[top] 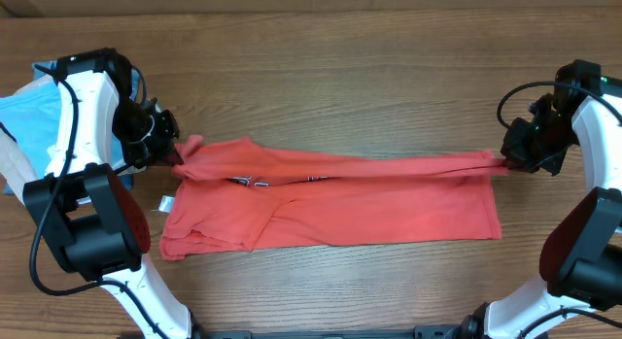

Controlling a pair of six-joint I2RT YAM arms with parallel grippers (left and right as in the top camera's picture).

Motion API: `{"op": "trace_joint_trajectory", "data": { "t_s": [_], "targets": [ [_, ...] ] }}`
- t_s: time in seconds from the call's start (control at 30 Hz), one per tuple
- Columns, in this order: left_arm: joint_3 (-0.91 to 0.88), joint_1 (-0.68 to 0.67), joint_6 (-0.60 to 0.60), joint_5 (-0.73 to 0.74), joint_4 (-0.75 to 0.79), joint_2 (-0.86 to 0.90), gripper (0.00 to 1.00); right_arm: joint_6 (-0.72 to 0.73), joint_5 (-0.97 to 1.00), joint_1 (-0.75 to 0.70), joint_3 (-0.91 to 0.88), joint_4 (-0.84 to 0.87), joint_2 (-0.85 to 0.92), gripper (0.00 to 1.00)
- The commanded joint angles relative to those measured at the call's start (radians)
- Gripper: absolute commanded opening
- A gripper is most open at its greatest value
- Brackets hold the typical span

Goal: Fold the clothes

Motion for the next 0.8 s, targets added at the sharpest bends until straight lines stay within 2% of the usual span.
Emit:
{"op": "trace_joint_trajectory", "data": {
  "t_s": [0.0,0.23,0.3,0.57,0.77],
  "targets": [
    [-0.003,0.006,0.046,-0.023,-0.034,-0.04,0.04,0.016,0.029,-0.009,0.019,-0.004,-0.026,0.04],
    [-0.003,0.006,0.077,-0.08,-0.153,-0.048,0.04,0.026,0.059,-0.009,0.018,-0.015,-0.026,0.08],
    [-0.006,0.006,0.077,-0.135,-0.183,-0.063,0.04,0.026,0.058,-0.009,0.018,-0.014,-0.026,0.08],
    [-0.142,0.006,0.051,-0.213,-0.177,-0.143,0.04,0.026,0.058,-0.009,0.018,-0.029,-0.025,0.08],
    [-0.284,0.002,0.034,-0.192,-0.07,-0.156,0.04,0.026,0.053,-0.008,0.014,-0.029,-0.025,0.08]
  ]
}}
